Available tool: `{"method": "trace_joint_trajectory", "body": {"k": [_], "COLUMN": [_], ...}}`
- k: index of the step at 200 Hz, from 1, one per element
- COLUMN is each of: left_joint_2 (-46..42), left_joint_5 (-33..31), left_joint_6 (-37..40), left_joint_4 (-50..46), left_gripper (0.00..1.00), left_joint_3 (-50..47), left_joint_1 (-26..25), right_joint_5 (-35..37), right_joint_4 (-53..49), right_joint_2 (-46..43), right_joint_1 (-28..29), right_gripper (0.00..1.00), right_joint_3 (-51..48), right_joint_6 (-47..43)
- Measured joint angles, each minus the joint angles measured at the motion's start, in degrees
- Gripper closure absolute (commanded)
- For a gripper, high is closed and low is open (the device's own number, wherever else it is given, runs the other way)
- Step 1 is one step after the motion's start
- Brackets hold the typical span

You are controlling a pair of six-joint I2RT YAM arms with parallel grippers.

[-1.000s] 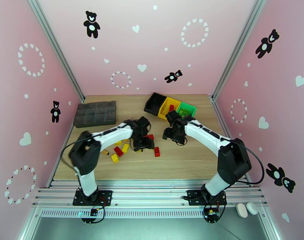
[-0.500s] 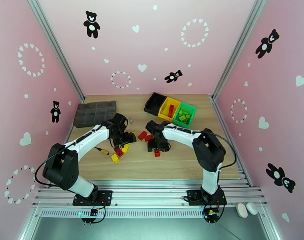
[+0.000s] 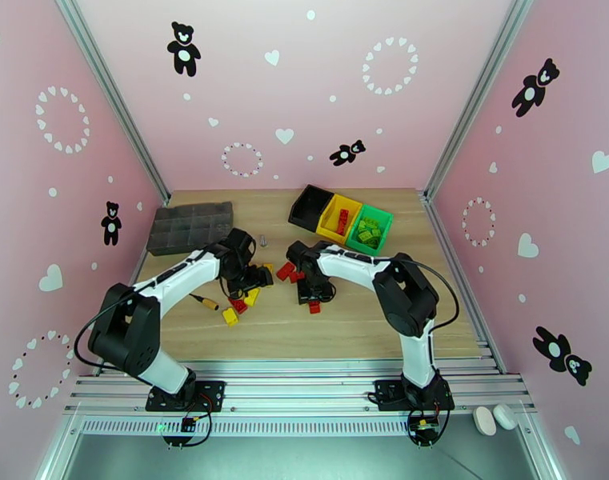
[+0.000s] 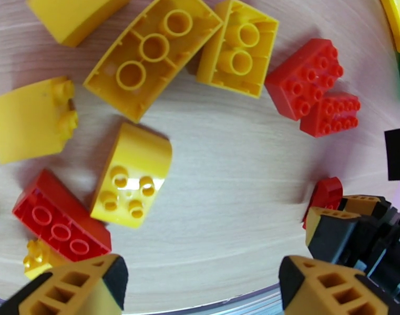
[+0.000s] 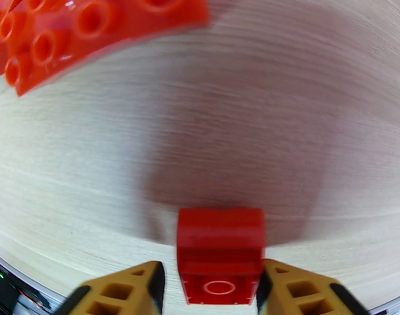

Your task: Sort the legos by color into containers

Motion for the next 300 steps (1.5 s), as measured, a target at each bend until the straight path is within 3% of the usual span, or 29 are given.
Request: {"method": "trace_joint_trajectory", "body": {"k": [56, 156, 231, 251, 300], "left_joint_2": [6.78, 27.34, 43.12, 46.21, 47.56], "left_joint_5": [4.52, 16.81, 22.53, 22.99, 22.53], "left_joint_6": [-0.70, -7.69, -15.47, -16.83, -17.05], "left_joint_4": [1.68, 8.20, 11.10, 10.62, 9.01], "left_gripper": [0.02, 0.04, 0.04, 0.04, 0.05], "left_joint_3": [7.41, 34.93, 61.05, 67.23, 71.58], "left_joint_1": [0.00, -0.31, -2.75, -2.86, -2.78], "right_joint_5": [-0.52, -7.54, -11.65, -11.67, -11.69], "right_joint_4": [-0.76, 4.85, 7.78, 7.61, 6.45], "right_joint_2": [0.07, -2.12, 8.46, 12.00, 17.07], "right_joint_1": [-3.10, -21.31, -30.27, -31.54, -32.68], "right_gripper": [0.69, 0.70, 0.70, 0.67, 0.41], "right_joint_3": [1.97, 10.54, 29.53, 33.97, 41.66], "right_joint_6": [-0.61, 1.22, 4.02, 4.79, 5.86]}}
